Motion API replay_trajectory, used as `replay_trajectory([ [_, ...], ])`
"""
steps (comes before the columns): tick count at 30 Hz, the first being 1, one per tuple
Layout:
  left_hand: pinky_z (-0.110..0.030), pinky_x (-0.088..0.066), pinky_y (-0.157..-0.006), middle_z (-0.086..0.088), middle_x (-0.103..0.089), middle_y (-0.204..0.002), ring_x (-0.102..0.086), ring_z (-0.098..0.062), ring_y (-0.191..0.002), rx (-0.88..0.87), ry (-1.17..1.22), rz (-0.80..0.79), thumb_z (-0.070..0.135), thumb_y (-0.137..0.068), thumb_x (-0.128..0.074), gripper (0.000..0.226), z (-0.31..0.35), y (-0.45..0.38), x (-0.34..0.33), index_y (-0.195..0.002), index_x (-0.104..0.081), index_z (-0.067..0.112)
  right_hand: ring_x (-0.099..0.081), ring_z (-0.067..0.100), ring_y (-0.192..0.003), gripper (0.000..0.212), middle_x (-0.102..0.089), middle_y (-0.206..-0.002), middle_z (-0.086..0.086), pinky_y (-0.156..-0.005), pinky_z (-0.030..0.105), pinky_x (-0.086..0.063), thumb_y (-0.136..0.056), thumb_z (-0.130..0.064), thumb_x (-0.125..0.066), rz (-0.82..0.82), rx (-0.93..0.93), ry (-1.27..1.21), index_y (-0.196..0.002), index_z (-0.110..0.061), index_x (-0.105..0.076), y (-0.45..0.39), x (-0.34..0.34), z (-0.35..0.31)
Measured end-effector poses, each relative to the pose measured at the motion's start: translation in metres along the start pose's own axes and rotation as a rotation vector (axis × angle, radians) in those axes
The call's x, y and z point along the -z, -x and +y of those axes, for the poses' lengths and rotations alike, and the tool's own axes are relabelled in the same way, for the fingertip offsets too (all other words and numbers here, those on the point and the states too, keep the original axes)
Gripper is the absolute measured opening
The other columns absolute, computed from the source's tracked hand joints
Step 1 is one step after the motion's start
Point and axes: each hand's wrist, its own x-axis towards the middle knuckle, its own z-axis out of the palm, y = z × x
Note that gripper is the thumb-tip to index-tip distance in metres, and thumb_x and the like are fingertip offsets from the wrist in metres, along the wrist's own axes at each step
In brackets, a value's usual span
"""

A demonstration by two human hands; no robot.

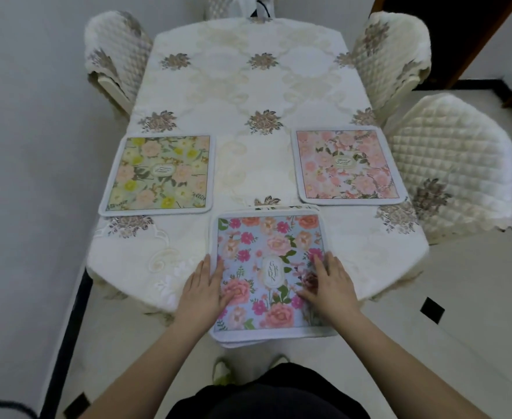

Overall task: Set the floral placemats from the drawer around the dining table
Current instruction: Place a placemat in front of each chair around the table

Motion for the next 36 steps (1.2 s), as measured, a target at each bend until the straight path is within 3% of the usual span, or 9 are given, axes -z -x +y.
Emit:
replay_trajectory([
  [6, -0.045, -0.006, -0.120, -0.016, -0.003, -0.164, -0.003, -0.030, -0.151, 0.104, 0.001, -0.034, 0.088, -0.054, 0.026, 0.123, 0.007, 0.003, -0.003, -0.157, 0.000, 0.028, -0.008, 0.031, -0.150, 0.103, -0.001, -0.163, 0.015, -0.120, 0.041, -0.013, -0.081, -0.074, -0.052, -0.012, -0.069, -0.017, -0.156, -0.021, -0.005, 0.001, 0.001, 0.001],
  [11, -0.042, -0.004, -0.121, -0.016, -0.002, -0.164, -0.001, -0.030, -0.151, 0.085, 0.056, 0.028, 0.056, -0.100, -0.034, 0.073, 0.015, 0.006, -0.004, -0.157, -0.002, 0.024, -0.009, 0.027, -0.150, 0.098, -0.011, -0.163, 0.009, -0.120, 0.042, -0.008, -0.081, -0.068, -0.058, 0.049, -0.076, -0.081, -0.155, -0.021, -0.015, 0.001, 0.002, 0.001],
  [17, -0.025, -0.013, -0.118, -0.003, -0.017, -0.162, -0.016, -0.018, -0.149, -0.020, 0.457, 0.235, 0.029, -0.100, -0.050, 0.069, 0.025, 0.021, 0.007, -0.157, -0.012, 0.017, -0.040, 0.018, -0.134, 0.073, -0.032, -0.150, 0.000, -0.108, 0.036, -0.036, -0.090, -0.036, -0.067, 0.188, 0.000, -0.618, -0.150, -0.018, -0.031, 0.016, 0.025, 0.000],
  [20, -0.015, -0.032, -0.105, 0.010, -0.031, -0.150, -0.038, -0.002, -0.130, 0.075, 0.778, 0.177, 0.019, -0.100, -0.052, 0.076, 0.035, 0.028, 0.029, -0.156, -0.002, 0.025, -0.047, 0.023, -0.128, 0.073, -0.039, -0.144, -0.002, -0.098, 0.040, -0.046, -0.090, -0.026, -0.069, 0.171, -0.027, -0.780, -0.150, -0.022, -0.028, 0.019, 0.039, 0.000],
  [22, -0.012, -0.052, -0.075, 0.009, -0.044, -0.141, -0.058, -0.001, -0.099, 0.237, 0.985, 0.083, 0.018, -0.101, -0.052, 0.081, 0.035, 0.029, 0.039, -0.156, 0.007, 0.028, -0.057, 0.026, -0.118, 0.071, -0.049, -0.132, -0.006, -0.085, 0.037, -0.053, -0.089, -0.025, -0.069, 0.074, -0.093, -0.876, -0.149, -0.025, -0.030, 0.017, 0.044, 0.000],
  [24, -0.010, -0.050, -0.052, 0.003, -0.053, -0.132, -0.059, 0.003, -0.080, 0.337, 1.061, 0.029, 0.020, -0.101, -0.050, 0.078, 0.031, 0.029, 0.043, -0.157, 0.005, 0.028, -0.067, 0.022, -0.102, 0.055, -0.063, -0.119, -0.005, -0.081, 0.038, -0.057, -0.089, -0.026, -0.069, -0.018, -0.101, -0.869, -0.137, -0.028, -0.042, 0.015, 0.045, 0.003],
  [27, -0.008, -0.045, -0.049, 0.005, -0.054, -0.116, -0.058, 0.003, -0.080, 0.309, 1.030, 0.061, 0.017, -0.102, -0.047, 0.069, 0.026, 0.034, 0.051, -0.156, -0.007, 0.029, -0.070, 0.014, -0.088, 0.055, -0.069, -0.108, -0.004, -0.068, 0.029, -0.057, -0.092, -0.024, -0.064, -0.060, -0.033, -0.841, -0.142, -0.027, -0.041, 0.015, 0.050, -0.001],
  [32, -0.033, -0.060, -0.074, -0.002, -0.064, -0.124, -0.071, -0.013, -0.087, 0.303, 1.055, 0.158, 0.020, -0.098, -0.053, 0.063, 0.006, 0.044, 0.078, -0.153, -0.025, 0.031, -0.072, 0.011, -0.078, 0.055, -0.070, -0.103, -0.004, -0.060, 0.023, -0.055, -0.094, -0.020, -0.062, -0.006, 0.065, -0.887, -0.143, -0.027, -0.039, 0.021, 0.086, -0.021],
  [36, -0.041, -0.061, -0.065, -0.005, -0.075, -0.102, -0.075, -0.025, -0.077, 0.266, 1.197, 0.192, 0.015, -0.097, -0.057, 0.048, -0.004, 0.060, 0.126, -0.136, -0.042, 0.037, -0.073, 0.013, -0.070, 0.059, -0.072, -0.101, 0.003, -0.056, 0.027, -0.056, -0.095, -0.024, -0.061, -0.012, 0.130, -0.949, -0.145, -0.034, -0.032, 0.022, 0.127, -0.042],
])
